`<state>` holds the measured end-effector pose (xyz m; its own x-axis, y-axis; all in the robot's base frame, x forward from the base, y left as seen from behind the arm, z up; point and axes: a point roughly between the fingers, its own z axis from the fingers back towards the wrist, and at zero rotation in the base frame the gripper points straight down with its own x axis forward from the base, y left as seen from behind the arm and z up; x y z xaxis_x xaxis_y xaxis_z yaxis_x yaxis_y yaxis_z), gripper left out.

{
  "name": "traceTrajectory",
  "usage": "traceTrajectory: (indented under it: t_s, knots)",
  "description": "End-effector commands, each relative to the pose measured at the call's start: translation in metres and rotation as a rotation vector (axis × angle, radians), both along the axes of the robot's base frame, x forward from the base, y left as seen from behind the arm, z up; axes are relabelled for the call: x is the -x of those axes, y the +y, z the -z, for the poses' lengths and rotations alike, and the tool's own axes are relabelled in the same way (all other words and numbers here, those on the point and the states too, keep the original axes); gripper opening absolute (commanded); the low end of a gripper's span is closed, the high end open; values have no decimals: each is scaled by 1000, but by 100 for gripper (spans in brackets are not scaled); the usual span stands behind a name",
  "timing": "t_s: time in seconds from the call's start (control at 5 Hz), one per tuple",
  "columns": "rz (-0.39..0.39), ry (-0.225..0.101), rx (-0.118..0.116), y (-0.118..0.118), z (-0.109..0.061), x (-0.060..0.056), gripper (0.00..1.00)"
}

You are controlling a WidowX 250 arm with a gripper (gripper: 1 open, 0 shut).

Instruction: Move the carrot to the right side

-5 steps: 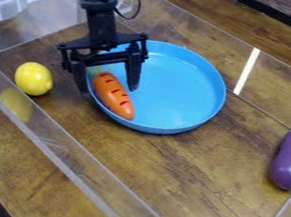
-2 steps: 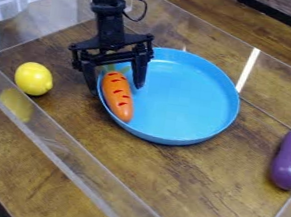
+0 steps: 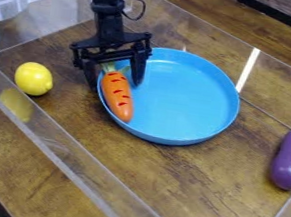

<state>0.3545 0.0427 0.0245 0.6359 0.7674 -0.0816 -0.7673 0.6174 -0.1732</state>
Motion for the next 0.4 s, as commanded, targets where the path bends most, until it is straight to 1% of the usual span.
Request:
traceTrajectory:
  t_s: [0.0, 0.2]
  knots:
    - [14, -60, -22, -3, -17, -15, 100]
    - [38, -59, -26, 3, -11, -21, 100]
